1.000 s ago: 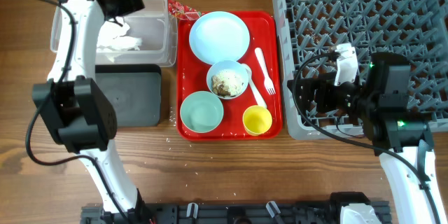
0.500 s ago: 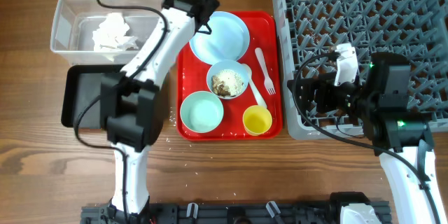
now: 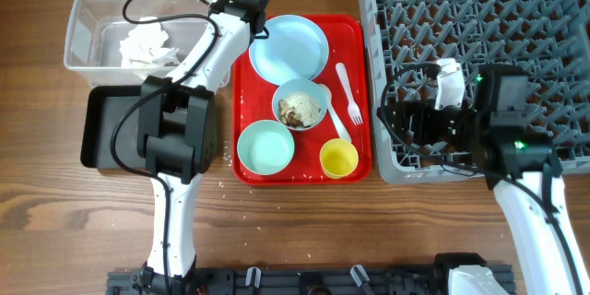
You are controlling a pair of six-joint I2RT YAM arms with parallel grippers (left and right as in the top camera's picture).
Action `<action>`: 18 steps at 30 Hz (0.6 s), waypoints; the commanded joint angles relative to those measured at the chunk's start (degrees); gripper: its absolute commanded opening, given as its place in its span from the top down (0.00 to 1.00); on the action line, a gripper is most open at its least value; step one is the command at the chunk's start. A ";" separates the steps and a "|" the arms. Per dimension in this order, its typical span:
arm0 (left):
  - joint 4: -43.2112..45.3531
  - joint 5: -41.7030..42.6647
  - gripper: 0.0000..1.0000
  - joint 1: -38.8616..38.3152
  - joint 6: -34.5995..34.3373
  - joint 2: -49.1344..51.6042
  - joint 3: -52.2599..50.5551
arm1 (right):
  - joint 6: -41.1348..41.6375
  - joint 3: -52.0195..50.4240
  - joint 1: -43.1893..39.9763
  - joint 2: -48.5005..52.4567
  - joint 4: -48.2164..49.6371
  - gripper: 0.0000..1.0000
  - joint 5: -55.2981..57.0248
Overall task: Sort waste into correct bins and load items into the dishwasher rack
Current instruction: 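Pick the red wrapper off the plate and drop it in the clear bin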
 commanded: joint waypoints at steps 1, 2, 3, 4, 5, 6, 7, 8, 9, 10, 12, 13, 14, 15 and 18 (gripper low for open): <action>0.63 -0.42 0.96 -0.68 3.41 1.40 -0.26 | -0.68 1.11 0.28 3.04 0.26 0.00 0.48; 1.07 0.24 0.96 -1.18 7.17 1.03 -0.24 | -0.68 1.11 0.28 3.17 0.46 0.00 0.48; 1.33 0.83 0.96 -1.64 10.78 0.33 -0.24 | -0.66 1.11 0.26 3.15 0.92 0.00 0.46; 1.44 1.57 0.96 -2.14 14.80 -0.87 -0.24 | -0.57 1.11 0.28 3.17 1.49 0.00 0.46; 1.44 2.80 0.96 -2.64 20.22 -2.89 -0.24 | -0.57 1.11 0.28 3.17 1.92 0.00 0.46; 0.94 4.85 0.96 -3.08 27.58 -6.23 -0.24 | -0.57 1.11 0.26 3.15 2.32 0.00 0.44; -1.75 7.61 0.96 -3.17 33.70 -10.32 -0.24 | -0.55 1.11 0.28 3.17 2.54 0.00 0.42; -4.68 8.44 0.96 -2.99 35.82 -13.00 -0.24 | -0.57 1.11 0.28 3.15 2.58 0.00 0.42; -8.46 8.57 0.96 -2.45 37.92 -16.06 -0.24 | -0.57 1.11 0.28 3.17 2.56 0.00 0.22; -12.39 8.57 0.96 -1.36 40.59 -19.30 -0.24 | -0.52 1.11 0.28 3.15 2.56 0.00 0.22; -16.63 8.59 0.96 1.29 44.94 -22.99 -0.24 | -0.55 1.11 0.28 3.17 2.56 0.00 -0.76; -18.64 8.57 0.96 2.97 48.17 -23.91 -0.24 | -0.55 1.11 0.28 3.15 2.60 0.00 -1.40; -21.07 8.55 0.96 5.03 50.56 -24.00 -0.26 | -0.52 1.11 0.28 3.17 2.60 0.00 -1.55; -24.22 8.09 0.96 7.58 51.19 -23.30 -0.28 | -0.50 1.11 0.28 3.17 2.60 0.00 -1.73; -25.03 8.15 0.96 13.03 51.15 -20.22 -2.32 | 0.70 1.11 0.28 3.17 3.15 0.00 -1.70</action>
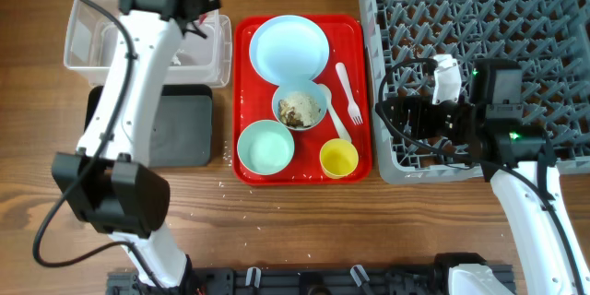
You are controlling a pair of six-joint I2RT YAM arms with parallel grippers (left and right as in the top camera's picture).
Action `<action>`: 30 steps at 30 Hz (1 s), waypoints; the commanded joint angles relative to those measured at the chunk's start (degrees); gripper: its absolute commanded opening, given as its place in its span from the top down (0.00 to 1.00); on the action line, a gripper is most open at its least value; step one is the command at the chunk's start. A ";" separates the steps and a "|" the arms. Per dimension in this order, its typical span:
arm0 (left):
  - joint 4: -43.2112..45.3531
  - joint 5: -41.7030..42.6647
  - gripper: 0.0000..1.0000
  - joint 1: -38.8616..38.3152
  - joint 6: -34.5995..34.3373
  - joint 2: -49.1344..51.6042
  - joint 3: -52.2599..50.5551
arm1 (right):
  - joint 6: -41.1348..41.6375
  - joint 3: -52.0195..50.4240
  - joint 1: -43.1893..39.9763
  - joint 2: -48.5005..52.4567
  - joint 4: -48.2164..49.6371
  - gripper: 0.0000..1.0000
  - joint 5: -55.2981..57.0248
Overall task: Sort waste into correct bins and load items into the dishwasher rack
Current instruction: 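Pick the red wrapper off the plate and drop it in the clear bin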
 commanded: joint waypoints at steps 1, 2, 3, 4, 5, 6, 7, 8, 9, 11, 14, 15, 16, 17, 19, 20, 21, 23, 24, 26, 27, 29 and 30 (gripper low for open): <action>0.57 0.13 0.94 5.35 2.91 4.74 -3.10 | 0.81 1.11 0.28 0.28 0.61 0.00 -1.62; 1.05 0.13 0.84 6.51 2.86 6.16 -3.87 | 0.90 1.11 0.28 0.28 0.68 0.01 -1.62; 1.07 0.13 0.69 7.34 2.89 7.58 -4.02 | 0.92 1.11 0.28 0.28 0.70 0.00 -1.64; 1.07 0.13 0.49 7.78 2.89 8.48 -4.02 | 0.87 1.11 0.28 0.26 0.72 0.00 -2.03; 1.11 0.37 0.26 8.02 2.93 8.72 -4.02 | 0.90 1.11 0.28 0.26 0.94 0.00 -2.10; 1.36 0.57 0.16 8.00 2.95 8.33 -3.96 | 0.90 1.11 0.28 0.22 1.55 0.00 -2.84; 1.29 1.49 0.11 7.87 2.95 7.39 -3.52 | 0.90 1.14 0.26 -0.11 2.84 0.00 -4.68; 1.03 4.24 0.05 7.87 2.97 5.92 -2.99 | 0.92 1.25 0.26 -0.59 3.87 0.03 -6.03; 0.81 8.48 0.00 7.89 3.17 4.15 -2.80 | 0.92 1.95 0.26 -1.44 4.37 0.05 -7.32; -1.53 22.43 0.00 7.65 7.48 -0.20 -2.80 | 0.81 4.13 0.26 -3.69 3.02 0.06 -7.32; -8.20 29.05 0.04 5.14 7.45 -2.58 -2.80 | 0.79 5.86 0.20 -8.44 1.77 0.06 -4.26; -11.23 29.27 0.08 3.37 7.45 -2.56 -2.82 | 0.74 5.84 -0.15 -10.19 0.63 0.06 -0.74; -13.31 29.22 0.10 1.97 7.45 -2.29 -2.84 | 0.76 5.84 -0.33 -11.15 -0.48 0.06 2.14; -15.61 29.24 0.13 -0.44 7.43 -1.88 -2.84 | 0.87 5.84 -0.37 -12.57 -2.80 0.06 6.86; -17.27 29.24 0.19 -6.38 6.71 -1.49 -3.28 | 0.87 5.84 -0.37 -14.19 -6.29 0.06 12.87; -16.70 29.18 0.22 -9.01 5.64 -1.49 -3.74 | 0.94 5.84 -0.37 -14.43 -7.39 0.06 13.64; -15.30 29.11 0.24 -12.28 4.87 -1.44 -4.55 | 0.94 5.84 -0.39 -14.43 -8.24 0.06 13.73; -10.99 25.55 0.25 -18.14 0.55 -1.14 -7.41 | 1.38 5.84 -0.37 -14.25 -8.70 0.06 13.73; -7.85 24.24 0.26 -21.22 -1.07 -0.50 -9.40 | 2.08 5.84 -0.39 -14.25 -8.85 0.06 13.75; -2.62 23.98 0.31 -24.98 -1.88 1.16 -12.28 | 2.27 5.84 -0.37 -14.25 -8.92 0.06 13.94; 0.74 22.77 0.32 -27.15 -1.86 2.82 -13.49 | 2.40 5.84 -0.37 -14.25 -9.25 0.06 13.92; 4.20 17.16 0.33 -30.40 -1.88 7.08 -14.43 | 2.40 5.84 -0.37 -14.25 -10.05 0.06 13.92; 4.96 15.52 0.34 -31.54 -1.88 9.66 -14.43 | 2.40 5.84 -0.37 -14.25 -10.78 0.06 13.92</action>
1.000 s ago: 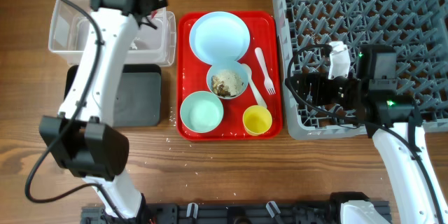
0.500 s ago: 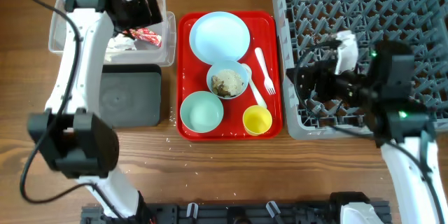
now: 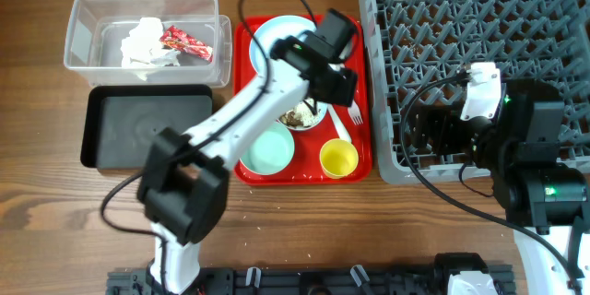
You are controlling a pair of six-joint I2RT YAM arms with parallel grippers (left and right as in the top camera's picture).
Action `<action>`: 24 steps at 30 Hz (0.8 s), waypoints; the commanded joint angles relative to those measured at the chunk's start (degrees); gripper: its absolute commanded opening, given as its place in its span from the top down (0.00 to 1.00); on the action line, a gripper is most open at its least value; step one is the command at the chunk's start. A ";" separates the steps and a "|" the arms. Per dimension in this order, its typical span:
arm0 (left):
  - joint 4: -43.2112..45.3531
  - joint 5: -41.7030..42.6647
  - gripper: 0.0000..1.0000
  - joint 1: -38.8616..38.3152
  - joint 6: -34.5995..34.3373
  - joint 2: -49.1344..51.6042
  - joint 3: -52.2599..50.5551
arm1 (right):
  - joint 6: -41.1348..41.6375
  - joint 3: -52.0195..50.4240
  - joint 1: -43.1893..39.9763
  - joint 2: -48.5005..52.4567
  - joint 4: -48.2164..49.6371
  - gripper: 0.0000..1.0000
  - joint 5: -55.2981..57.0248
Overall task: Sort waste into correct bins and load items into the dishwasher rack
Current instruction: 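Pick the red wrapper off the plate and drop it in the clear bin, then grasp the light-blue food bowl with the left gripper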
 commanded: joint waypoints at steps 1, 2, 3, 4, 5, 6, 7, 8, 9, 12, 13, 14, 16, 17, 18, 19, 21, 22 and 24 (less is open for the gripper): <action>1.51 -6.47 0.37 -2.43 -1.16 6.38 -1.05 | 0.85 0.92 -0.24 -0.37 -1.27 0.06 1.16; 1.88 -6.47 0.40 -2.43 -1.16 7.63 -1.05 | 0.83 0.92 -0.24 -0.37 -1.53 0.06 1.14; 2.12 -7.02 0.43 -2.40 -2.78 9.11 -1.05 | 0.85 0.92 -0.24 -0.37 -1.64 0.06 1.03; 2.10 -8.20 0.44 -2.36 -4.20 10.10 -1.05 | 0.87 0.92 -0.24 -0.37 -1.57 0.06 0.94; 2.16 -8.61 0.46 -2.38 -4.35 10.51 -1.16 | 0.87 0.92 -0.24 -0.37 -1.57 0.06 0.92; 2.19 -8.85 0.51 -2.38 -4.35 10.51 -1.16 | 0.90 0.92 -0.24 -0.37 -1.57 0.06 0.92; 2.36 -9.05 0.57 -2.38 -4.35 10.51 -1.16 | 0.90 0.92 -0.24 -0.37 -1.51 0.06 0.92; 2.54 -9.05 0.70 -2.38 -4.35 10.51 -1.16 | 0.87 0.92 -0.24 -0.31 -1.46 0.06 0.92; 2.51 -9.03 0.82 -2.38 -4.35 10.51 -1.16 | 0.87 0.92 -0.24 -0.26 -1.46 0.06 0.92; 2.01 -9.01 0.96 -2.38 -4.35 10.27 -1.14 | 0.87 0.92 -0.24 0.07 -1.49 0.06 0.94; 1.55 -8.98 0.96 -2.38 -4.35 9.86 -0.98 | 0.87 0.92 -0.24 0.46 -1.46 0.06 0.92; 1.07 -8.96 0.96 -2.36 -4.35 8.90 -0.81 | 0.87 0.92 -0.24 0.79 -1.49 0.06 0.92; -3.52 -7.19 0.96 -1.55 -4.33 4.39 1.68 | 0.85 0.92 -0.24 1.42 -1.53 0.06 0.92; -5.11 -5.05 0.96 -0.57 -4.31 1.84 2.38 | 0.85 0.92 -0.24 1.42 -1.49 0.06 0.92; -6.75 -3.30 0.96 1.05 -4.33 -1.51 2.62 | 0.87 0.92 -0.24 1.40 -1.49 0.06 0.92; -8.85 -2.05 0.96 3.74 -4.28 -5.53 2.62 | 0.85 0.92 -0.24 1.40 -1.57 0.05 0.94; -13.38 -1.18 0.96 8.83 -4.04 -10.36 2.62 | 0.81 0.92 -0.24 1.40 -1.57 0.05 0.92; -16.52 -1.18 0.96 12.09 -4.07 -12.50 2.62 | 0.74 0.92 -0.24 1.40 -1.57 0.05 0.94; -22.51 -0.09 0.96 18.95 -2.60 -14.91 2.62 | 0.68 0.92 -0.24 1.40 -1.55 0.05 0.94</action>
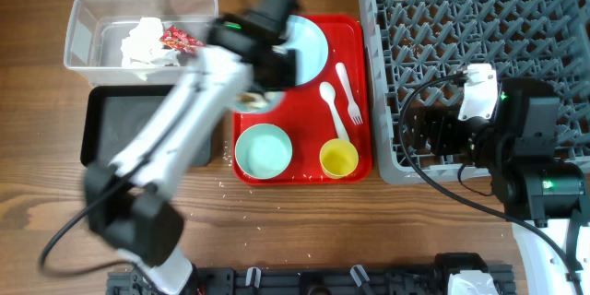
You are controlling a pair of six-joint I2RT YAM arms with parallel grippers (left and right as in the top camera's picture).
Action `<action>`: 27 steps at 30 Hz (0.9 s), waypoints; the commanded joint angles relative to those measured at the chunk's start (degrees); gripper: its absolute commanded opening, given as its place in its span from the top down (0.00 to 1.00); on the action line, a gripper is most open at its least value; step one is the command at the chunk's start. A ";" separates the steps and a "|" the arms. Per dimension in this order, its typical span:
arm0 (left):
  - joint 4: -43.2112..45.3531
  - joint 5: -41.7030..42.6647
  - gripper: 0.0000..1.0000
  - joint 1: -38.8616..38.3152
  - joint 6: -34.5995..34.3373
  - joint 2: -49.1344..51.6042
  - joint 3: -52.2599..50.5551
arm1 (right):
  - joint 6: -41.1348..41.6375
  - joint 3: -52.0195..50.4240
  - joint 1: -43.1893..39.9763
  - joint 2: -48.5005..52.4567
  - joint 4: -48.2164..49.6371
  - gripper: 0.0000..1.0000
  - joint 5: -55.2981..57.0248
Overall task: Sort waste into correct bins and load items into the dishwasher rack
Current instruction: 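Grasp the light-blue food bowl with the left gripper, then tip the bowl over the black tray to empty the rice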
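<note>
My left arm is blurred with motion. Its gripper point(258, 88) is at the left edge of the red tray point(355, 28), shut on the bowl with food scraps point(249, 103), which is mostly hidden under it. On the tray are a pale blue plate point(312, 44), an empty pale blue bowl point(264, 148), a yellow cup point(338, 159), a white spoon point(330, 108) and a white fork point(348, 90). My right gripper point(429, 134) hangs over the front left of the grey dishwasher rack point(479, 18); its fingers are too dark to read.
A clear bin point(92, 14) at the back left holds crumpled tissue point(140, 41) and a red wrapper point(177, 39). A black tray point(120, 129) lies in front of it. Crumbs dot the wood by the red tray's front left corner.
The food bowl was at the middle of the red tray under my left gripper; now it is at the tray's left edge in that gripper. The spoon lies uncovered beside the fork. The right arm is unchanged.
My left gripper was first at the back between bin and red tray, then over the clear bin. After that a red wrapper lay in the bin and the gripper was at the food bowl. Now the bowl is at the tray's left edge, held.
</note>
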 commanded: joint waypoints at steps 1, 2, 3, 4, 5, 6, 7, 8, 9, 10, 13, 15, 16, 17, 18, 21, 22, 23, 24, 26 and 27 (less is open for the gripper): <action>-7.28 5.03 0.96 10.71 4.46 -3.82 0.61 | 0.66 0.92 -0.24 0.04 -0.07 0.05 0.92; -9.14 8.70 0.96 14.16 7.61 -3.82 -0.11 | 0.68 0.92 -0.24 0.04 -0.04 0.05 0.92; -9.64 12.37 0.96 17.03 10.82 -3.82 -1.70 | 0.68 0.92 -0.24 0.04 0.00 0.05 0.92; -9.60 16.33 0.96 20.09 13.97 -3.82 -4.20 | 0.68 0.92 -0.24 0.07 0.02 0.05 0.92; -8.61 20.61 0.96 23.21 17.25 -3.82 -7.67 | 0.68 0.92 -0.24 0.04 0.02 0.05 0.92; -6.95 24.72 0.96 26.05 20.11 -3.82 -11.50 | 0.68 0.92 -0.24 0.04 -0.02 0.05 0.92; -5.40 28.20 0.96 28.57 22.40 -3.82 -14.93 | 0.66 0.92 -0.24 0.04 -0.02 0.05 0.92; -3.45 32.20 0.96 31.10 25.27 -3.82 -18.47 | 0.68 0.92 -0.24 0.04 -0.02 0.05 0.92; -1.07 37.16 0.96 34.01 28.46 -3.80 -22.29 | 0.72 0.92 -0.24 0.04 -0.02 0.05 0.92; 1.33 41.83 0.96 36.44 30.62 -3.80 -25.66 | 0.70 0.92 -0.24 0.04 0.00 0.05 0.92; 9.07 52.02 0.96 44.83 31.85 -3.76 -33.79 | 0.70 0.90 -0.24 0.04 -0.04 0.05 0.92; 9.79 55.06 0.96 49.72 31.82 -3.76 -35.01 | 0.70 0.87 -0.24 0.07 0.02 0.05 0.92; 9.73 56.68 0.96 51.21 31.82 -3.76 -35.01 | 0.72 0.87 -0.24 0.04 0.02 0.05 0.92; 9.66 59.23 0.96 52.59 31.80 -3.76 -35.01 | 0.70 0.87 -0.24 0.07 0.02 0.05 0.92; 9.51 61.64 0.96 53.51 31.61 -3.76 -35.01 | 0.70 0.87 -0.24 0.04 0.02 0.05 0.92; 7.10 71.73 0.96 55.78 31.63 -3.76 -35.01 | 0.76 0.87 -0.24 0.07 0.02 0.05 0.92; 6.29 75.12 0.96 56.52 31.63 -3.76 -35.01 | 0.81 0.87 -0.24 0.07 0.00 0.05 0.92; 5.42 78.20 0.96 57.68 31.58 -3.76 -35.01 | 0.85 0.87 -0.24 0.04 -0.04 0.05 0.90; 4.68 79.80 0.96 58.60 31.58 -3.76 -35.01 | 0.85 0.85 -0.24 0.07 -0.04 0.05 0.90; 4.59 80.52 0.96 61.29 30.08 -3.76 -35.01 | 0.83 0.87 -0.24 0.07 -0.07 0.05 0.90; 4.61 80.52 0.96 62.18 30.08 -3.76 -35.01 | 0.83 0.85 -0.24 0.07 -0.04 0.05 0.90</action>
